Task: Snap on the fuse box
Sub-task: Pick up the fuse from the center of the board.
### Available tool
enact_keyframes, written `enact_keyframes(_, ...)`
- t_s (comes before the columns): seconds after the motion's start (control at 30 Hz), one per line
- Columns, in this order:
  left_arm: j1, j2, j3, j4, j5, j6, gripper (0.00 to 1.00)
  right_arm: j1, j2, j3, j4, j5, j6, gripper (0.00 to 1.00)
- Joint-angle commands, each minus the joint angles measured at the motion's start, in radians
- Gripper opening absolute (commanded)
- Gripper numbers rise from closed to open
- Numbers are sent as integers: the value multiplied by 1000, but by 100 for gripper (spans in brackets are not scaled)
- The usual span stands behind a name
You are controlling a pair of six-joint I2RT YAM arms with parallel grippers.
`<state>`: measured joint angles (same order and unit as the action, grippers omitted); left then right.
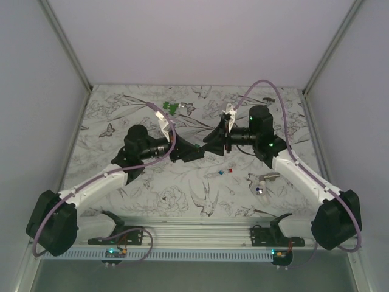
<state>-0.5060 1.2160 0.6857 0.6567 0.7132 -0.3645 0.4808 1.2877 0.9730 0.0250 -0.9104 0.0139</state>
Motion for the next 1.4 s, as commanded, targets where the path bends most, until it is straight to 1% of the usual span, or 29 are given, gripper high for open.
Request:
enact_keyframes(0.0,-16,-21,29,8,101,32,0,3,3,65,-34,-138,-53,45)
enact_keyframes(0.37,-34,-39,38,-6,103,49,0,24,38,117,-98,-175,-78,41)
enact_keyframes(0.6,-39,-52,39,-15,97,61,0,39,64,142,-144,-199,-109,32)
enact_keyframes(0.73,-40,-62,35,-20,91,70,0,39,65,147,-158,-218,-125,24)
enact_keyframes(0.83,-42,-66,34,-23,85,74,0,39,66,147,-160,-223,-126,21)
enact_keyframes(1.23,-52,-75,36,-29,87,86,0,48,94,168,-204,-252,-151,20)
enact_keyframes(1.3,-54,-76,37,-30,86,88,0,48,94,170,-208,-257,-156,16)
enact_keyframes(1.37,-54,-77,33,-31,82,91,0,49,92,171,-212,-256,-158,8)
